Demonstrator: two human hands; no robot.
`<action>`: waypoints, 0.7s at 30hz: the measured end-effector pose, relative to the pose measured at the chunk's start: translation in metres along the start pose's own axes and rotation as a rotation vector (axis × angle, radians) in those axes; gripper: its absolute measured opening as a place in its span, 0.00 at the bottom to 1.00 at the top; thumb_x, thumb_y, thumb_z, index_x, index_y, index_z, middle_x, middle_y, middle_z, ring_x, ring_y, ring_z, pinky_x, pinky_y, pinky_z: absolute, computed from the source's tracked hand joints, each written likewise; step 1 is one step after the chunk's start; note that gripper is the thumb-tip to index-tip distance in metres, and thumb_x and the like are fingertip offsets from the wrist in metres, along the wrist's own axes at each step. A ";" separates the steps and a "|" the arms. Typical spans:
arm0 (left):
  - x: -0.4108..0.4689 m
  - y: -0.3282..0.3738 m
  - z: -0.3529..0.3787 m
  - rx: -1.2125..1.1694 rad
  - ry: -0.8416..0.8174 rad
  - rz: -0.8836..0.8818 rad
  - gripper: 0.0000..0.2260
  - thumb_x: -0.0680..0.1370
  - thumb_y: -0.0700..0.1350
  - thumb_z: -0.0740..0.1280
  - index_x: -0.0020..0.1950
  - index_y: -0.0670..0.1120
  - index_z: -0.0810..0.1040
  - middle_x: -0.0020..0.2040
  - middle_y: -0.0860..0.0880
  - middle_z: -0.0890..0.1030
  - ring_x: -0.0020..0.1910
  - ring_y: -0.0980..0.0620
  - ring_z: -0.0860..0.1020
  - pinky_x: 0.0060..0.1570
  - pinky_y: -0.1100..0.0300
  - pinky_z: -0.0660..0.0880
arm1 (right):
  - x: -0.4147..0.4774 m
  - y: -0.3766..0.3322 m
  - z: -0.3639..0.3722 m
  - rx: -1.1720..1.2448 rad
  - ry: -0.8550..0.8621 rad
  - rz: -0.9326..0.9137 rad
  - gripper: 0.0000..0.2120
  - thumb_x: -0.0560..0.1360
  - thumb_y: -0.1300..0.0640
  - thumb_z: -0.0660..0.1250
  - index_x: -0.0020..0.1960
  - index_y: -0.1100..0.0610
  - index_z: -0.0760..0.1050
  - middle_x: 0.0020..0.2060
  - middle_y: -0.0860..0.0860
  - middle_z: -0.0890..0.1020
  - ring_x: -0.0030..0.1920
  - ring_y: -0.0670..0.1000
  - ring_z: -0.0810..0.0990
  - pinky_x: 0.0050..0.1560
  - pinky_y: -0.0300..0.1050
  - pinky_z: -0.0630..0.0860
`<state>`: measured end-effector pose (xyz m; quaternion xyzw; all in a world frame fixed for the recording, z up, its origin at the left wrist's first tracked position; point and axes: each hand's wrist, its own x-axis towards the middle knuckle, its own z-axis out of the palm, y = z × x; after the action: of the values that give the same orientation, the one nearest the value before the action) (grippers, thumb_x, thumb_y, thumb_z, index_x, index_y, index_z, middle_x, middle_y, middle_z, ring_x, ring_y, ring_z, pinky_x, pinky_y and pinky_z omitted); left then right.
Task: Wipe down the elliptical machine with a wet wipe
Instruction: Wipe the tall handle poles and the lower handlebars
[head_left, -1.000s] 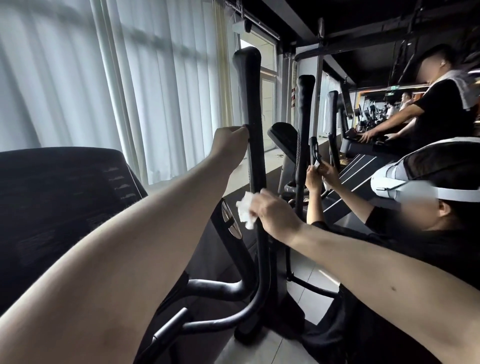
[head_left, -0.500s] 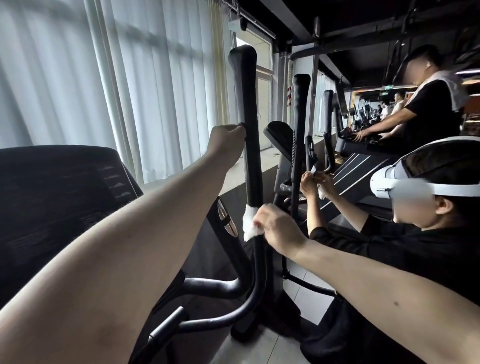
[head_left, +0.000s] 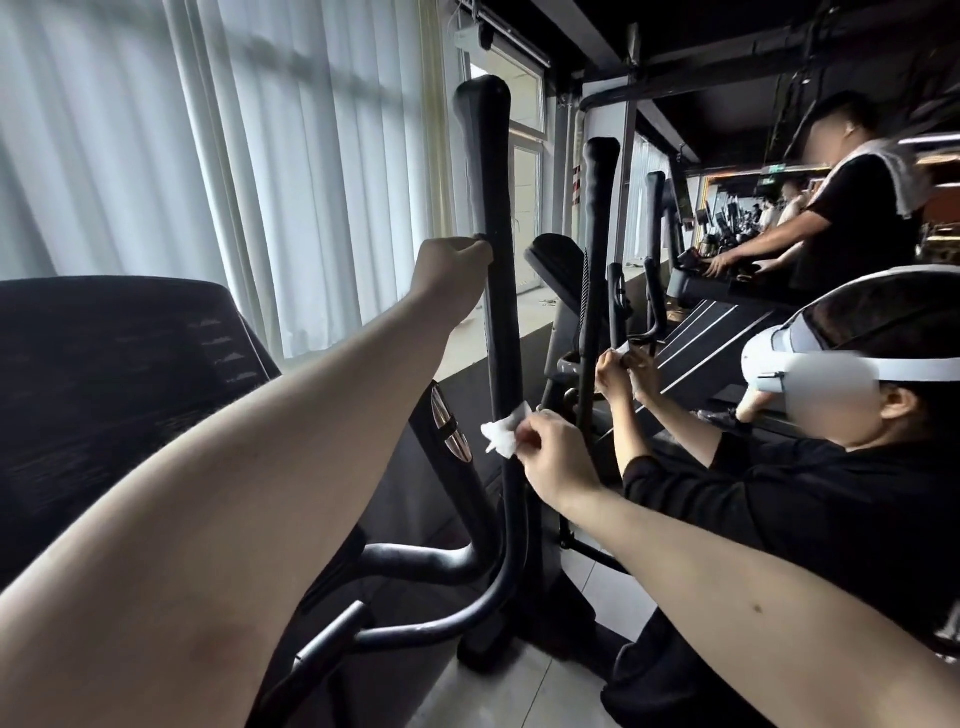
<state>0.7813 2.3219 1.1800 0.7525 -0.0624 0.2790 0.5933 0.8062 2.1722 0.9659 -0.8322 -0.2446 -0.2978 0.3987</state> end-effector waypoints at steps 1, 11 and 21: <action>-0.001 0.001 0.000 0.001 0.004 -0.002 0.03 0.72 0.46 0.64 0.43 0.48 0.75 0.39 0.46 0.67 0.39 0.48 0.64 0.42 0.53 0.64 | 0.001 0.001 -0.001 0.006 -0.030 0.026 0.08 0.71 0.66 0.75 0.39 0.57 0.79 0.40 0.49 0.81 0.41 0.49 0.80 0.44 0.31 0.71; -0.001 0.004 0.000 0.008 0.025 -0.024 0.06 0.68 0.46 0.63 0.44 0.49 0.75 0.41 0.46 0.74 0.41 0.49 0.70 0.42 0.52 0.68 | 0.065 -0.040 -0.017 0.203 0.249 0.092 0.09 0.76 0.63 0.73 0.43 0.52 0.77 0.43 0.50 0.81 0.43 0.47 0.80 0.44 0.26 0.70; -0.003 0.006 0.002 0.033 0.042 -0.020 0.06 0.68 0.45 0.64 0.43 0.48 0.76 0.38 0.46 0.73 0.39 0.50 0.69 0.39 0.54 0.68 | -0.022 -0.010 0.016 0.222 0.080 0.386 0.07 0.75 0.65 0.72 0.40 0.57 0.80 0.37 0.41 0.83 0.42 0.43 0.81 0.48 0.27 0.69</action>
<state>0.7770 2.3180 1.1832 0.7566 -0.0378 0.2898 0.5849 0.7894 2.1866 0.9482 -0.8022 -0.0960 -0.2198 0.5468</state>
